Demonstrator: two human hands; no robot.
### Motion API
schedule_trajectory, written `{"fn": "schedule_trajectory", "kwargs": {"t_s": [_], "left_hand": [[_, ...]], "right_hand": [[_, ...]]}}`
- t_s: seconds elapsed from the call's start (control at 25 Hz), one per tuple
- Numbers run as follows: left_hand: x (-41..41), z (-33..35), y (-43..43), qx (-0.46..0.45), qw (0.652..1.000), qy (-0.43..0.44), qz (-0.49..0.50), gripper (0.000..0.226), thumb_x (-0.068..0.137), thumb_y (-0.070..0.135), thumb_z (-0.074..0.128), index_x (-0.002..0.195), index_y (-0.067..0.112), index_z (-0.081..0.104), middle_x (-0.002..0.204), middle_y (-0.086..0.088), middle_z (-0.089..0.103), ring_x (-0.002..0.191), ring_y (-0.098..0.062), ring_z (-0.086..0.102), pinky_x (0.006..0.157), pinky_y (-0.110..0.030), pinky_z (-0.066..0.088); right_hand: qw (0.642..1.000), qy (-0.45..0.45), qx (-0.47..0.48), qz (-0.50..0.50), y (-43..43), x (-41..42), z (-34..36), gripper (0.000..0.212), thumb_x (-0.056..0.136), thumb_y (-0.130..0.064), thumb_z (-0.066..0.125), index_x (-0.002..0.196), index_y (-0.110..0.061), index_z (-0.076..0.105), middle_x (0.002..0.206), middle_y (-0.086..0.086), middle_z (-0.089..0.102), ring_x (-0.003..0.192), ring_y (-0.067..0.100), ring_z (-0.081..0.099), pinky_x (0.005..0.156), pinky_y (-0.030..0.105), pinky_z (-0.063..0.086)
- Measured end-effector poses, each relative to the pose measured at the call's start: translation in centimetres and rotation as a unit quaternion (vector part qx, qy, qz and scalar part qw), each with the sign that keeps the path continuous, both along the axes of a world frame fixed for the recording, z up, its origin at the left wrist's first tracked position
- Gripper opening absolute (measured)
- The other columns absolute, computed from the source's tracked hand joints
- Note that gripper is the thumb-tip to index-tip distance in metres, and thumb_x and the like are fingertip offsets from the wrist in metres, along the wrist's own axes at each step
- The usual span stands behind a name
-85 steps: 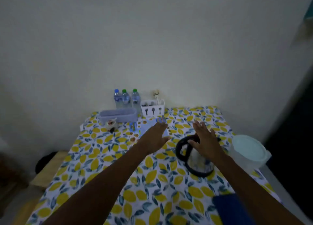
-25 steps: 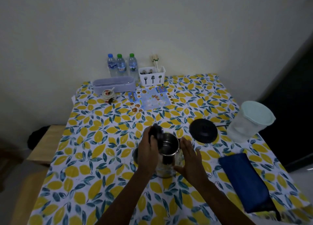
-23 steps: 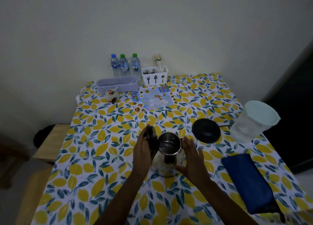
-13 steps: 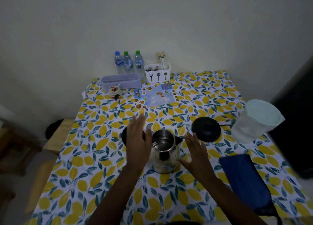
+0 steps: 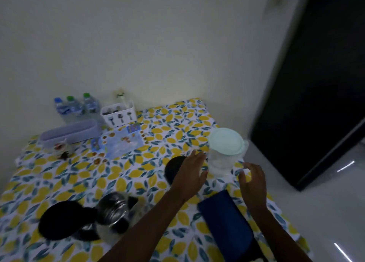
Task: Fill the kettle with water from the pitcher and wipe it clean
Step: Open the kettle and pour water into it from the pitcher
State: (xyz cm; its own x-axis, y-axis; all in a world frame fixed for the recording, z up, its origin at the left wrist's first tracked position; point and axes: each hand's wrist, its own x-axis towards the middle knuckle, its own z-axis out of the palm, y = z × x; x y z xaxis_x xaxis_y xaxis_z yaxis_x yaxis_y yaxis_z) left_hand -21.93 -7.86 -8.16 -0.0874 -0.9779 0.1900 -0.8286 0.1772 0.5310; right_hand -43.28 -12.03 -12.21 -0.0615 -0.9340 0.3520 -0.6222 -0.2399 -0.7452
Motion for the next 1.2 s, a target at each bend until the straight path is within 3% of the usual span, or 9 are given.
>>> {"fn": "schedule_trajectory", "kwargs": {"t_s": [0.2,0.32,0.4,0.48,0.64,0.8,0.96,1.2], "left_hand": [[-4.8,-0.9,-7.7,0.034,0.995,-0.081,-0.054,0.063,0.098,0.035,0.047,0.148,0.006,0.022,0.159,-0.013,0.017,0.147,-0.029,0.005,0.12,-0.047,0.014],[-6.4,-1.5,-11.1,0.069,0.984,-0.151,-0.068,0.077,0.095,0.044,0.049,0.149,0.005,0.013,0.16,-0.016,0.006,0.147,-0.033,-0.001,0.119,-0.047,0.006],[-6.8,-2.3,-12.0,0.082,0.974,-0.201,-0.06,0.083,0.091,0.049,0.052,0.149,0.004,0.012,0.16,-0.017,0.006,0.147,-0.034,0.003,0.118,-0.046,0.009],[-6.8,-3.5,-12.1,0.055,0.971,-0.225,-0.05,0.085,0.086,0.049,0.06,0.148,0.005,0.021,0.157,-0.018,0.019,0.144,-0.037,0.017,0.115,-0.049,0.021],[-6.6,-5.2,-12.2,0.012,0.972,-0.231,-0.046,0.079,0.08,0.047,0.069,0.143,0.011,0.037,0.152,-0.009,0.038,0.139,-0.03,0.034,0.107,-0.047,0.036],[-6.6,-5.3,-12.0,0.007,0.972,-0.234,-0.039,0.08,0.078,0.047,0.071,0.143,0.016,0.037,0.151,-0.004,0.039,0.139,-0.026,0.035,0.107,-0.045,0.037],[-6.4,-4.8,-10.8,0.012,0.978,-0.206,-0.029,0.077,0.081,0.04,0.07,0.145,0.017,0.034,0.153,-0.004,0.035,0.141,-0.028,0.031,0.108,-0.048,0.035],[-3.8,-3.4,-5.5,0.036,0.99,-0.132,0.024,0.076,0.085,0.044,0.061,0.147,0.02,0.025,0.157,-0.002,0.026,0.144,-0.027,0.023,0.11,-0.051,0.03]], "right_hand": [[0.995,-0.046,0.08,-0.046,-8.3,-3.3,-0.5,0.031,0.087,-0.02,0.05,0.11,-0.001,0.058,0.113,0.019,0.058,0.106,0.033,0.055,0.09,0.031,0.038],[0.984,-0.078,0.162,-0.003,-13.2,-2.8,-0.9,0.036,0.094,-0.025,0.051,0.123,-0.003,0.052,0.126,0.015,0.054,0.117,0.03,0.051,0.097,0.034,0.036],[0.964,-0.114,0.235,0.047,-15.3,-2.0,-1.2,0.035,0.096,-0.03,0.046,0.122,-0.007,0.053,0.119,0.006,0.055,0.115,0.024,0.051,0.094,0.031,0.035],[0.953,-0.123,0.263,0.081,-16.8,-1.7,-2.3,0.027,0.096,-0.033,0.046,0.109,-0.013,0.059,0.11,0.006,0.059,0.107,0.026,0.056,0.084,0.029,0.038],[0.932,-0.194,0.301,0.062,-16.9,-2.4,-4.3,0.032,0.083,-0.044,0.049,0.084,-0.017,0.067,0.093,0.01,0.067,0.084,0.026,0.064,0.075,0.04,0.05],[0.933,-0.198,0.291,0.072,-16.3,-3.1,-4.2,0.024,0.088,-0.027,0.052,0.08,-0.011,0.068,0.08,0.017,0.066,0.064,0.02,0.055,0.063,0.034,0.044],[0.926,-0.255,0.274,0.047,-14.9,-2.4,-3.6,0.015,0.087,-0.018,0.056,0.081,-0.011,0.069,0.074,0.003,0.063,0.065,0.014,0.053,0.061,0.029,0.042],[0.932,-0.276,0.223,0.071,-11.3,0.7,-1.7,0.015,0.084,-0.019,0.066,0.08,-0.005,0.062,0.08,0.008,0.063,0.069,0.011,0.057,0.061,0.022,0.046]]}}
